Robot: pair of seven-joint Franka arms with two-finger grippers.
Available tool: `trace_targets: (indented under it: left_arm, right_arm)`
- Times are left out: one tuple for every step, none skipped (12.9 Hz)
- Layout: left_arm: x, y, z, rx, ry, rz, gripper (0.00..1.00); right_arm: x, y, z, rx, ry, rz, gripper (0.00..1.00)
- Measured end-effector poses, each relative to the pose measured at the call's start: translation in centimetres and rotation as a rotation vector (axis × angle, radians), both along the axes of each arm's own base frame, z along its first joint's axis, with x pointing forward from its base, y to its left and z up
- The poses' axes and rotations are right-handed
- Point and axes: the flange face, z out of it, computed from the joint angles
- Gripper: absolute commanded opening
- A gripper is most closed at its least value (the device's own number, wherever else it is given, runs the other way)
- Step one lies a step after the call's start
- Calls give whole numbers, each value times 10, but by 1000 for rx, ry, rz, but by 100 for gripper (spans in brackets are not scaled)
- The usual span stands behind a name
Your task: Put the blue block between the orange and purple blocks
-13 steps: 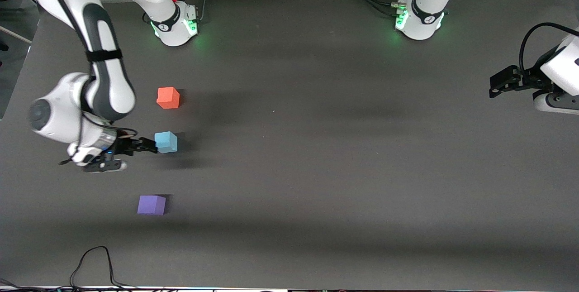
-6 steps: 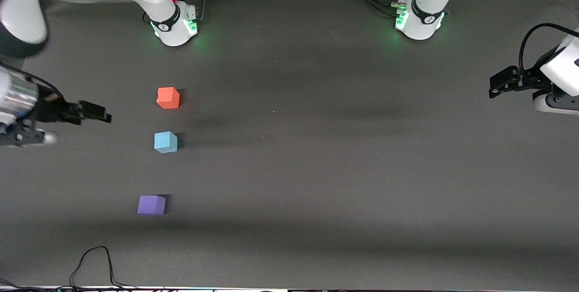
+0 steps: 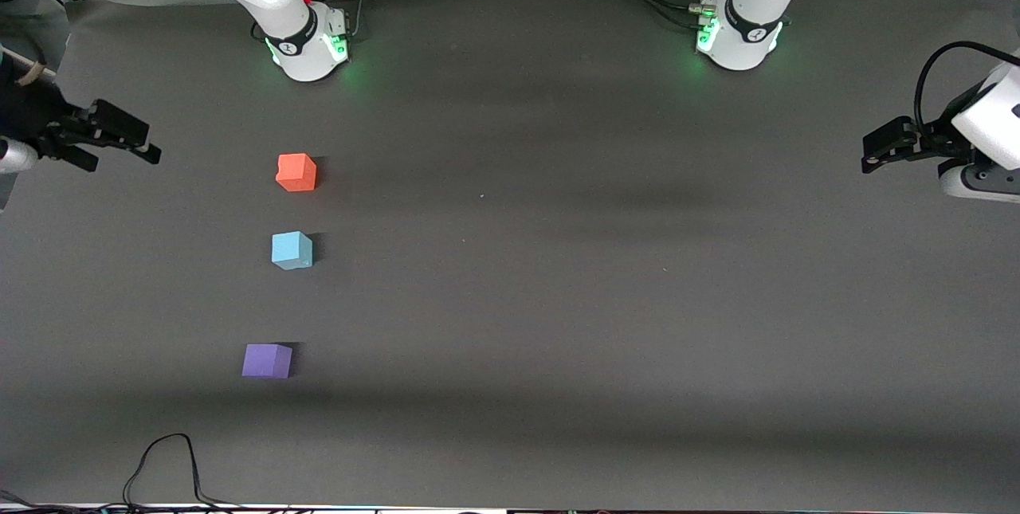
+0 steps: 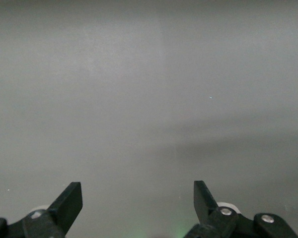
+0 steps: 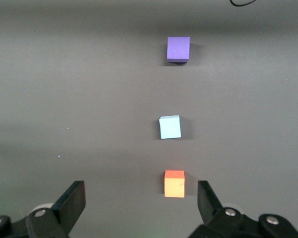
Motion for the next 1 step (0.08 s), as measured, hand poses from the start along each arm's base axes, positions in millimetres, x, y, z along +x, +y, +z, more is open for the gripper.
trace_targets:
  left_arm:
    - [0, 0, 0, 0, -1, 0, 100]
  right_arm:
    - [1, 9, -4, -5, 6, 4, 100]
